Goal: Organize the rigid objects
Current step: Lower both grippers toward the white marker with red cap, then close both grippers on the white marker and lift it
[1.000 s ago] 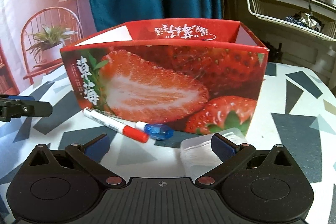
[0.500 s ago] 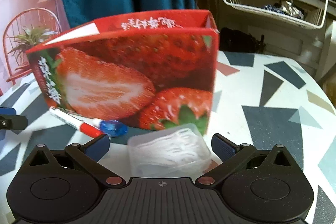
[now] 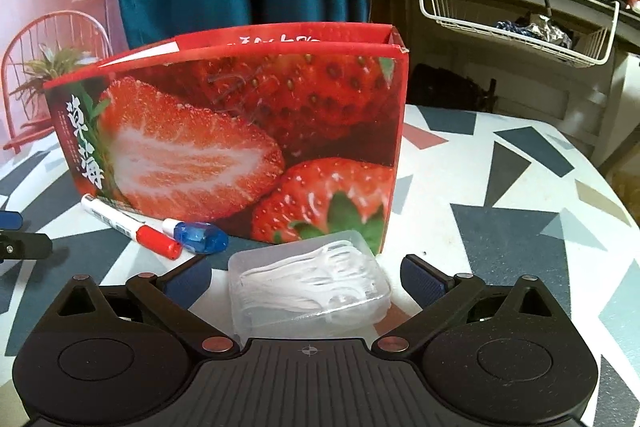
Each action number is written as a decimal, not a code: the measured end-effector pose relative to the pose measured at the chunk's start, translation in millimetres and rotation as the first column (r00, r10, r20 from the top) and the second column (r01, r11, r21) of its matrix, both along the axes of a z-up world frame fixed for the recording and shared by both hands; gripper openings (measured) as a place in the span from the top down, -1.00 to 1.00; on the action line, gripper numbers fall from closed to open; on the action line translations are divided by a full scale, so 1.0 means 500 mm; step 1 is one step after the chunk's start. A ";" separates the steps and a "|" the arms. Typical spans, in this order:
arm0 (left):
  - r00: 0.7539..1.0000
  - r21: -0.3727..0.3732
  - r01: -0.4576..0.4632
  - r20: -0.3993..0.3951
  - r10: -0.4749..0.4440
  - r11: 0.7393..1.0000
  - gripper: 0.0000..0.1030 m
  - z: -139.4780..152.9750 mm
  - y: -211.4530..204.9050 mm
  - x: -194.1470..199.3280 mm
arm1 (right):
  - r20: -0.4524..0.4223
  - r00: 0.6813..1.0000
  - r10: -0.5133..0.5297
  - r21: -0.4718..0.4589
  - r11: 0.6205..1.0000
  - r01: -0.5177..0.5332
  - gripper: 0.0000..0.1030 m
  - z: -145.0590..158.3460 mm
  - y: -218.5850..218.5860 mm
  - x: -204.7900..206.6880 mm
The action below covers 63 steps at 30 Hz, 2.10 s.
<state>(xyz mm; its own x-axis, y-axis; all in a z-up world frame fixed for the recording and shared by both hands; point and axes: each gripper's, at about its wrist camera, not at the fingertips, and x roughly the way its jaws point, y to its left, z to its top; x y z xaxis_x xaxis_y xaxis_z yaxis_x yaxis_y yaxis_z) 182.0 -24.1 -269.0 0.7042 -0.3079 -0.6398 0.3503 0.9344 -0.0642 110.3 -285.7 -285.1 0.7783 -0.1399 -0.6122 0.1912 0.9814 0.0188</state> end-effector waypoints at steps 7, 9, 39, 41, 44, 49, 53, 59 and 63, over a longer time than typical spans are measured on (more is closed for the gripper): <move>1.000 -0.021 -0.011 0.008 0.011 1.000 -1.00 0.000 0.007 -0.004 | -0.006 1.000 -0.013 0.002 1.000 0.013 -0.94 -0.002 -0.002 0.002; 1.000 -0.026 -0.014 0.008 0.014 1.000 -1.00 0.000 0.009 -0.005 | -0.002 1.000 -0.008 -0.006 1.000 0.008 -0.94 -0.002 0.001 0.001; 0.999 -0.118 0.035 -0.033 -0.039 0.992 -0.74 0.043 0.009 0.076 | -0.005 0.998 0.062 -0.010 0.998 -0.062 -0.92 0.047 0.062 0.018; 0.998 -0.123 0.050 -0.038 -0.055 0.991 -0.72 0.041 0.006 0.083 | -0.007 0.997 0.079 -0.003 0.997 -0.079 -0.80 0.054 0.079 0.028; 0.996 -0.136 0.055 -0.058 -0.063 0.989 -0.68 0.029 0.007 0.094 | -0.036 0.992 0.120 0.037 0.992 -0.119 -0.52 0.053 0.106 0.047; 0.995 -0.149 0.053 -0.079 -0.065 0.987 -0.52 0.010 0.005 0.113 | -0.109 0.978 0.176 0.090 0.982 -0.166 -0.07 0.024 0.145 0.079; 0.992 -0.164 0.054 -0.102 -0.072 0.985 -0.38 -0.006 0.001 0.129 | -0.143 0.975 0.173 0.106 0.982 -0.158 0.09 0.007 0.152 0.100; 0.990 -0.172 0.077 -0.104 -0.096 0.982 -0.16 -0.016 -0.008 0.134 | -0.135 0.979 0.153 0.100 0.985 -0.140 0.23 0.003 0.146 0.111; 0.989 -0.142 0.099 -0.093 -0.113 0.985 -0.05 -0.018 -0.021 0.126 | -0.136 0.981 0.137 0.088 0.988 -0.126 0.46 0.000 0.148 0.112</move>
